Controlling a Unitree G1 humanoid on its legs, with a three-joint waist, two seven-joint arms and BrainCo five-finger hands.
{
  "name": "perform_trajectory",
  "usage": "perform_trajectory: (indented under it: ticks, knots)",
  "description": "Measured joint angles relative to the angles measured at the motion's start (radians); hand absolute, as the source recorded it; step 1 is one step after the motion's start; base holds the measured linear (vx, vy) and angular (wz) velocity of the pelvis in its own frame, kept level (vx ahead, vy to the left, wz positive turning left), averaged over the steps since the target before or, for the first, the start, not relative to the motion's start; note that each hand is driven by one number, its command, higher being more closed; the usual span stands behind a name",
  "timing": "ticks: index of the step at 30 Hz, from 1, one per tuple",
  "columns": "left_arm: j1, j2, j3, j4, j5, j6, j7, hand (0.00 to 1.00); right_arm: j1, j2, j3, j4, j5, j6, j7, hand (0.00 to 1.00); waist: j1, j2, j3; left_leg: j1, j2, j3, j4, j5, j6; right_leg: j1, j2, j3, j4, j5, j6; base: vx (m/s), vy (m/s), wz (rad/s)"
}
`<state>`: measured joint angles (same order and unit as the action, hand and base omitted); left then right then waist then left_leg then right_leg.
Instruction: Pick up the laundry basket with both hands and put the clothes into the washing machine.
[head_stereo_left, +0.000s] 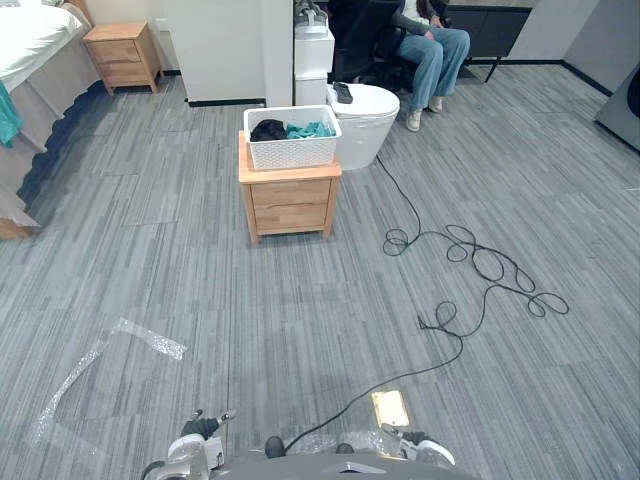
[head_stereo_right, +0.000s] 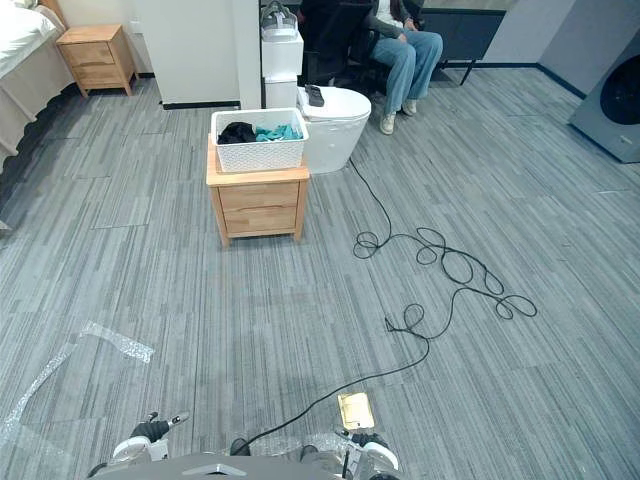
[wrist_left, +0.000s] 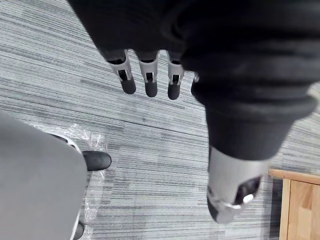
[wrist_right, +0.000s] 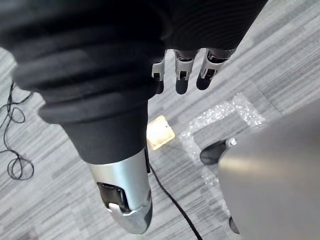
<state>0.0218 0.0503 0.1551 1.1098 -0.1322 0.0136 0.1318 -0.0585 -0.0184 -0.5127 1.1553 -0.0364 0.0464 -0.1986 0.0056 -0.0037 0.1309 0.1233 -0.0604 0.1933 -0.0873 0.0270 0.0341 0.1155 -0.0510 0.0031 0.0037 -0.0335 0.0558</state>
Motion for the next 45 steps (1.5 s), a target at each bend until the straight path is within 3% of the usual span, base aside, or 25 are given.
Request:
perform_trajectory:
  ticks: [15,17,18,19,21,22,24,26,28,30,31,32,33,34,35,36,37,38,39,42,45]
  knots:
    - [-0.003,0.014,0.039,-0.001,-0.012,0.000,0.007,0.00,-0.005,0.000,-0.003,0.001,0.001,0.002,0.000,0.00,0.019,-0.014,0.014,-0.040,-0.003,0.027,0.001,-0.015,0.015,-0.047,-0.007,0.025,-0.003,0.003,0.014,0.02,-0.018,-0.05]
    - [-0.003,0.015,0.050,-0.001,-0.024,0.000,0.006,0.00,-0.009,0.004,-0.015,0.000,0.004,0.003,-0.001,0.00,0.022,-0.014,0.022,-0.051,-0.009,0.022,0.004,-0.036,0.019,-0.060,-0.018,0.012,0.014,-0.015,0.035,0.03,-0.015,0.07]
    - [-0.003,0.015,0.053,-0.002,-0.026,0.000,0.006,0.00,-0.009,0.008,-0.026,-0.001,0.006,0.004,-0.001,0.00,0.024,-0.014,0.022,-0.055,-0.013,0.021,0.007,-0.044,0.024,-0.076,-0.023,0.011,0.041,-0.032,0.044,0.08,0.021,0.17]
    - [-0.008,0.006,0.083,-0.002,-0.041,0.001,0.007,0.00,0.001,0.008,-0.056,-0.011,0.040,0.005,-0.006,0.00,0.020,-0.012,0.035,-0.056,-0.014,0.042,0.023,-0.074,0.033,-0.135,-0.039,0.007,0.168,-0.077,0.102,0.10,0.041,0.13]
    - [-0.021,-0.005,0.112,-0.003,-0.042,0.002,0.007,0.00,-0.004,0.008,-0.063,-0.054,0.072,0.004,-0.007,0.00,0.025,0.013,0.067,-0.093,0.008,0.054,0.106,-0.122,0.044,-0.225,-0.036,-0.003,0.371,-0.082,0.107,0.08,0.066,0.08]
    - [-0.031,-0.009,0.153,-0.005,-0.041,0.006,0.010,0.00,-0.001,0.014,-0.063,-0.110,0.111,-0.007,-0.007,0.00,0.021,0.007,0.087,-0.108,0.018,0.042,0.195,-0.180,0.049,-0.396,-0.044,-0.029,0.681,-0.093,0.058,0.07,0.108,0.07]
    - [-0.031,-0.004,0.166,-0.005,-0.040,0.010,0.016,0.00,0.005,0.020,-0.060,-0.121,0.124,-0.010,-0.008,0.00,0.021,0.008,0.093,-0.102,0.018,0.034,0.212,-0.205,0.050,-0.454,-0.050,-0.052,0.749,-0.126,0.054,0.14,0.109,0.14]
    - [-0.038,-0.016,0.189,-0.009,-0.041,0.015,0.015,0.00,0.007,0.021,-0.072,-0.121,0.158,-0.014,-0.010,0.00,0.020,-0.003,0.090,-0.083,0.028,0.056,0.209,-0.253,0.036,-0.519,-0.053,-0.121,0.684,-0.148,0.052,0.31,0.106,0.06]
    - [-0.061,-0.033,0.198,-0.008,-0.064,0.019,0.012,0.00,0.006,0.038,-0.141,-0.119,0.180,-0.022,-0.013,0.00,0.016,-0.003,0.092,-0.079,0.039,0.082,0.204,-0.268,0.018,-0.560,-0.038,-0.190,0.506,-0.121,0.053,0.36,0.085,-0.15]
    - [-0.086,-0.041,0.203,-0.008,-0.087,0.021,0.005,0.00,0.024,0.048,-0.240,-0.099,0.210,-0.018,-0.030,0.00,-0.001,0.008,0.108,0.007,0.031,0.072,0.126,-0.269,0.020,-0.564,0.029,-0.237,0.243,-0.012,0.023,0.50,0.079,-0.03]
    - [-0.081,-0.044,0.214,-0.007,-0.090,0.021,0.005,0.00,0.027,0.049,-0.254,-0.097,0.212,-0.014,-0.031,0.00,-0.010,0.015,0.111,0.034,0.036,0.060,0.104,-0.274,0.006,-0.567,0.052,-0.233,0.217,0.009,0.012,0.59,0.039,0.50]
    - [-0.093,-0.053,0.239,0.003,-0.092,0.022,-0.002,0.00,0.064,0.062,-0.269,-0.093,0.213,-0.002,-0.031,0.00,-0.033,0.031,0.113,0.080,0.052,0.033,0.087,-0.283,-0.016,-0.578,0.085,-0.226,0.249,0.031,-0.023,0.64,-0.016,0.87]
    - [-0.095,-0.065,0.261,0.002,-0.093,0.021,-0.010,0.00,0.098,0.069,-0.299,-0.095,0.227,0.001,-0.032,0.00,-0.042,0.025,0.109,0.100,0.054,0.015,0.134,-0.300,-0.043,-0.590,0.094,-0.238,0.300,0.036,-0.061,0.67,-0.058,0.98]
    - [-0.095,-0.074,0.273,-0.001,-0.096,0.021,-0.010,0.00,0.110,0.069,-0.302,-0.099,0.226,0.004,-0.031,0.00,-0.044,0.024,0.108,0.099,0.055,0.001,0.181,-0.318,-0.067,-0.586,0.094,-0.240,0.306,0.046,-0.076,0.73,-0.132,0.98]
    - [-0.089,-0.094,0.303,-0.006,-0.101,0.024,-0.012,0.00,0.129,0.084,-0.292,-0.123,0.226,0.011,-0.031,0.00,-0.044,0.006,0.097,0.079,0.056,-0.010,0.330,-0.357,-0.101,-0.558,0.091,-0.245,0.295,0.090,-0.126,0.91,-0.219,0.62]
    - [-0.091,-0.116,0.343,-0.037,-0.111,0.023,-0.012,0.00,0.121,0.066,-0.281,-0.148,0.224,0.013,-0.029,0.00,-0.034,0.058,0.102,0.004,0.114,0.016,0.587,-0.376,-0.095,-0.535,0.111,-0.270,0.350,0.047,-0.191,0.76,-0.186,0.42]
    - [-0.086,-0.128,0.354,-0.048,-0.121,0.022,-0.011,0.00,0.114,0.058,-0.268,-0.167,0.219,0.015,-0.024,0.00,-0.033,0.079,0.094,-0.064,0.154,0.030,0.740,-0.331,-0.073,-0.525,0.119,-0.272,0.367,0.008,-0.216,0.94,-0.190,0.02]
    - [-0.081,-0.133,0.356,-0.068,-0.132,0.023,-0.011,0.00,0.089,0.049,-0.213,-0.208,0.198,0.012,-0.026,0.00,-0.021,0.089,0.091,-0.159,0.209,0.056,0.989,-0.180,-0.036,-0.482,0.129,-0.256,0.394,-0.064,-0.207,0.78,-0.127,-0.23]
    - [-0.071,-0.129,0.336,-0.083,-0.137,0.023,-0.013,0.00,0.056,0.045,-0.159,-0.229,0.186,0.012,-0.030,0.00,-0.005,0.088,0.093,-0.222,0.254,0.054,1.169,-0.162,-0.042,-0.409,0.149,-0.230,0.392,-0.105,-0.209,0.91,-0.145,-0.39]
    - [-0.067,-0.111,0.258,-0.122,-0.138,0.023,-0.015,0.00,-0.033,0.043,-0.025,-0.238,0.174,0.000,-0.028,0.00,0.029,0.070,0.099,-0.339,0.280,0.027,1.325,-0.194,-0.054,-0.247,0.159,-0.161,0.331,-0.123,-0.213,0.62,-0.042,-0.41]
    - [-0.066,-0.106,0.210,-0.154,-0.140,0.010,-0.008,0.00,-0.138,0.057,0.040,-0.254,0.148,-0.007,-0.031,0.00,0.067,0.060,0.100,-0.500,0.272,0.039,1.100,-0.274,-0.059,-0.076,0.133,-0.102,0.216,-0.145,-0.176,0.53,0.068,-0.51]
